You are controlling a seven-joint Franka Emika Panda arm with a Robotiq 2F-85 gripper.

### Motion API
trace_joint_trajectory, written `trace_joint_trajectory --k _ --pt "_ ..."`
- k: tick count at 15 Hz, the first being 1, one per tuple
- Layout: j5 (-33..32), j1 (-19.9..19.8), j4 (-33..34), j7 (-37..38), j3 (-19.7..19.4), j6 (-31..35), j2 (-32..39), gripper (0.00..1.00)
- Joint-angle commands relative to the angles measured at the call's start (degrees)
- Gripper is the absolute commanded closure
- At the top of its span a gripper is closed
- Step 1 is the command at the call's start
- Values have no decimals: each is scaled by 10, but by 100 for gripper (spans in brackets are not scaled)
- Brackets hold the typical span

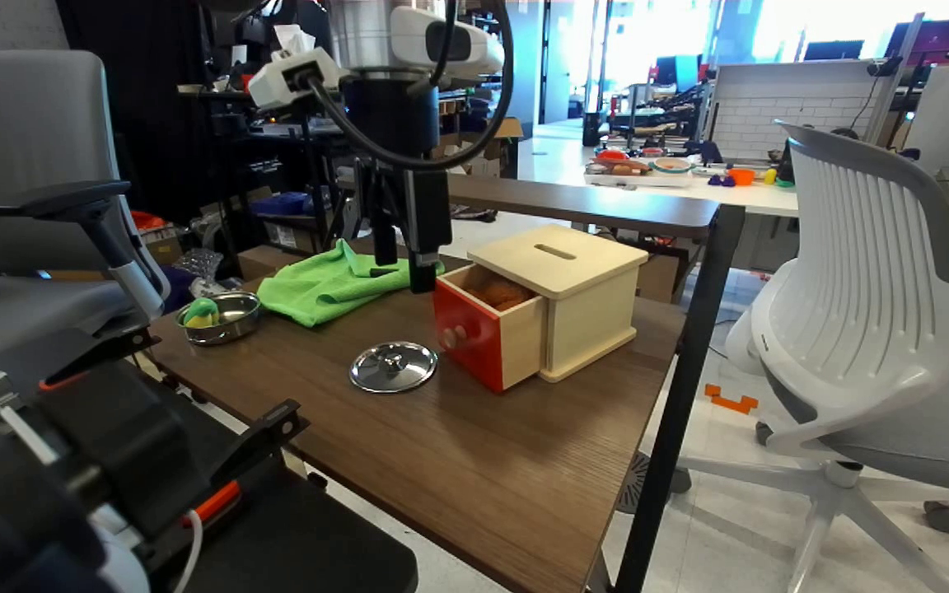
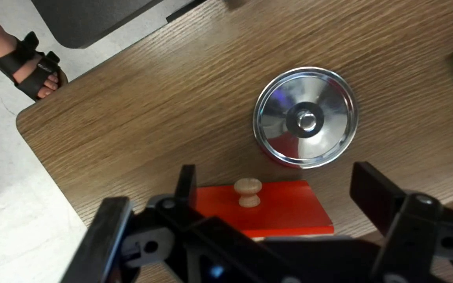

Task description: Close the open drawer

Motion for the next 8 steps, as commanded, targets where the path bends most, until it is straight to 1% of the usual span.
trace_joint_trajectory --k 1,5,8 --pt "-5 5 37 16 -9 34 44 0" --pt "-8 11 55 26 -15 61 78 0" --pt "-7 12 48 23 -18 68 87 0"
